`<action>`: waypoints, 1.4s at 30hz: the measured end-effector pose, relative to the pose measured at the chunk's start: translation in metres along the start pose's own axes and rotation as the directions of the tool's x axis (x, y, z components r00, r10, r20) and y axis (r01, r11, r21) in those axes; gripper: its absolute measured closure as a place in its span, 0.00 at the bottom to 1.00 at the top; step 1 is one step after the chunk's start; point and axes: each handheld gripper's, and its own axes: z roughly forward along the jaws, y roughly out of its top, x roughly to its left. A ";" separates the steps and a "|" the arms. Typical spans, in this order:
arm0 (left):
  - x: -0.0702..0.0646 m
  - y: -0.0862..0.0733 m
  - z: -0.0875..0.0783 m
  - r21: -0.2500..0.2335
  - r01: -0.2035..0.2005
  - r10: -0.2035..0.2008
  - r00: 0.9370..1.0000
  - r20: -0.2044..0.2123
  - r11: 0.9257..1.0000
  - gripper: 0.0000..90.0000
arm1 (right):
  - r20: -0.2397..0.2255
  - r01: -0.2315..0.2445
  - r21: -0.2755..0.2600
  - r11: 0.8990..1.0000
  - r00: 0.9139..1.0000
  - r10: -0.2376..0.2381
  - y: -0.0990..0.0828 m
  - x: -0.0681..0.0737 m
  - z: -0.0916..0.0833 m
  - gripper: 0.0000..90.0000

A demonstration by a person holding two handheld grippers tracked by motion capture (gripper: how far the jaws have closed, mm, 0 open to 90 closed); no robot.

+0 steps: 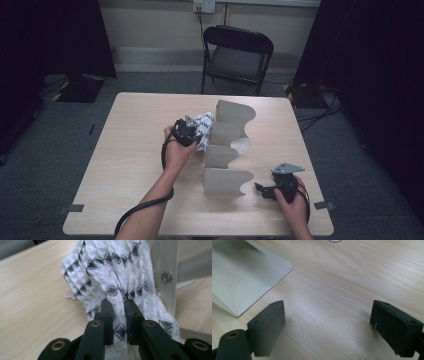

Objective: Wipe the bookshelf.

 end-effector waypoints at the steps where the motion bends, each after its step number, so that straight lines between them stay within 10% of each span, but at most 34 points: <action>1: 0.000 -0.003 0.001 0.004 0.006 -0.006 1.000 0.003 1.000 0.89 | 0.000 0.000 0.000 1.000 1.000 0.000 0.000 0.000 0.000 0.13; 9: 0.008 0.002 -0.010 -0.036 0.027 -0.028 0.999 -0.020 0.999 0.89 | 0.000 0.000 0.000 1.000 1.000 0.000 0.000 0.000 0.000 0.13; 21: 0.005 0.050 -0.031 -0.125 -0.055 0.050 0.998 -0.040 0.991 0.88 | 0.000 -0.001 0.000 1.000 1.000 0.001 0.000 0.000 0.000 0.13; 42: -0.001 0.016 0.016 -0.030 -0.055 0.054 0.998 -0.016 0.998 0.89 | 0.000 0.000 0.000 1.000 1.000 0.000 0.000 0.000 0.000 0.13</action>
